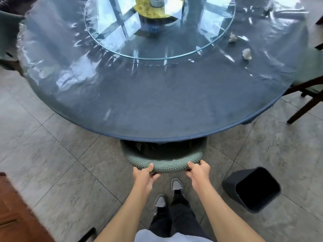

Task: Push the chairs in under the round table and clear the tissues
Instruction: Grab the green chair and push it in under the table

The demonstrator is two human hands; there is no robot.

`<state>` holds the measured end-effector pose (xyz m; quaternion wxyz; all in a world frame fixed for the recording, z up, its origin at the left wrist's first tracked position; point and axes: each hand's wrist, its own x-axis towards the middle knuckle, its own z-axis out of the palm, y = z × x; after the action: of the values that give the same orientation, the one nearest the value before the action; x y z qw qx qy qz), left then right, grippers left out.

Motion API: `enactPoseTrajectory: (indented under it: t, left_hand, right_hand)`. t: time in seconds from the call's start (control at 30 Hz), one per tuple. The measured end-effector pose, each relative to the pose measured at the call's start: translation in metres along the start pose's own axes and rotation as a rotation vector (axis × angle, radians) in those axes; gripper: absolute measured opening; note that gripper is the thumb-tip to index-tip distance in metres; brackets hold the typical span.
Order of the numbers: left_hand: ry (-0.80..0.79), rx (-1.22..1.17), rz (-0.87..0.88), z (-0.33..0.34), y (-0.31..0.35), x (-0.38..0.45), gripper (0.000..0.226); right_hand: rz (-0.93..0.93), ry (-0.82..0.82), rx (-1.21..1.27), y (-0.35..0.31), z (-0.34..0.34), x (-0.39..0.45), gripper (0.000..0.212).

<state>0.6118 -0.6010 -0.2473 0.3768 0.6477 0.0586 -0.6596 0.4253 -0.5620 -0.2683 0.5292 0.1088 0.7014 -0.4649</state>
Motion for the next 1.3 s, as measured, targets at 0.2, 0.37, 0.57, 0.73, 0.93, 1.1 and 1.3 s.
enactPoseTrajectory:
  t: [0.2, 0.37, 0.57, 0.73, 0.93, 1.1, 1.3]
  left_hand:
    - [0.008, -0.021, 0.017, 0.022, 0.017, 0.020, 0.097]
    - [0.004, 0.007, 0.020, 0.034, 0.036, 0.035, 0.093]
    - [0.024, 0.053, 0.039, 0.048, 0.050, 0.042, 0.083]
    - [0.022, 0.041, 0.026, 0.047, 0.048, 0.040, 0.088]
    - [-0.013, 0.037, 0.062, 0.044, 0.047, 0.032, 0.081]
    - [0.032, 0.222, 0.209, 0.038, 0.047, 0.021, 0.077]
    - [0.193, 0.727, 0.554, 0.033, 0.055, -0.006, 0.044]
  right_hand:
    - [-0.005, -0.015, -0.013, -0.024, 0.022, 0.010, 0.070]
    - [-0.007, -0.030, 0.000, -0.039, 0.040, 0.018, 0.079]
    - [0.003, -0.011, -0.011, -0.057, 0.056, 0.023, 0.060]
    - [0.001, -0.023, -0.034, -0.054, 0.053, 0.024, 0.064]
    - [-0.017, -0.036, -0.048, -0.060, 0.052, 0.008, 0.072]
    - [-0.206, 0.076, -0.576, -0.067, 0.045, -0.003, 0.044]
    - [-0.471, 0.001, -1.044, -0.086, 0.042, -0.028, 0.040]
